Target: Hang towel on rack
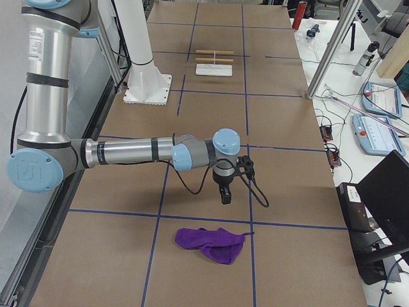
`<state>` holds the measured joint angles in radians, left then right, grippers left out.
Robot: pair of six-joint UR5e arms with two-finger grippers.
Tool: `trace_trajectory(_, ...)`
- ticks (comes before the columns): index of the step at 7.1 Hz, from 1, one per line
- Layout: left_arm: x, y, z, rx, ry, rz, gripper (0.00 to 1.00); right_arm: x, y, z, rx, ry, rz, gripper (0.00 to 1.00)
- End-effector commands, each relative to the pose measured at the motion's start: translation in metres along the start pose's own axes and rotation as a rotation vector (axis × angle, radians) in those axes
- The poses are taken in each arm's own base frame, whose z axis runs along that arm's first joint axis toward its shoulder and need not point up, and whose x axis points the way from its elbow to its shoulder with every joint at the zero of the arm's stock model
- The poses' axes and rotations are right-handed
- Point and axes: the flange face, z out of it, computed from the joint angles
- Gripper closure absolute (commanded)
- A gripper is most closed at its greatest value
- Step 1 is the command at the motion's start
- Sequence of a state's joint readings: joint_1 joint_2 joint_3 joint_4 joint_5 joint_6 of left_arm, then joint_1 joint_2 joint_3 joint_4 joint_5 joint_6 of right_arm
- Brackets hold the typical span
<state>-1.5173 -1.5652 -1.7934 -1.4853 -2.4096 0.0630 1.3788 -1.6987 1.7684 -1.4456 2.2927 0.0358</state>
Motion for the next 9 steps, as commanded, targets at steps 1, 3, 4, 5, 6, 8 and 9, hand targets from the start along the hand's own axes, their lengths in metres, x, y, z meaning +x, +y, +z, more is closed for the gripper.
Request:
trace_trajectory(1,0.005,-0.001,-0.001,0.005,0.011,0.009,0.00,0.002,0.008,0.011,-0.021,-0.044,-0.004,0.00)
trace_trajectory(3,0.019,-0.003,0.006,0.010,0.114,0.029,0.00,0.034,0.023,0.050,-0.069,-0.061,-0.054,0.00)
trace_trajectory(4,0.018,-0.004,0.006,0.010,0.115,0.029,0.00,0.038,0.016,0.051,-0.070,-0.042,-0.055,0.00)
trace_trajectory(5,0.019,-0.004,0.005,0.013,0.115,0.031,0.00,0.074,0.027,0.076,-0.116,-0.048,0.033,0.04)
trace_trajectory(6,0.019,-0.004,0.005,0.013,0.115,0.033,0.00,0.092,0.015,0.077,-0.109,-0.039,0.059,0.04)
trace_trajectory(8,0.018,-0.004,0.006,0.012,0.115,0.032,0.00,0.135,0.039,0.098,-0.131,-0.034,0.134,0.05)
trace_trajectory(9,0.019,-0.005,0.005,0.022,0.114,0.043,0.00,0.148,0.039,0.111,-0.147,-0.009,0.142,0.07)
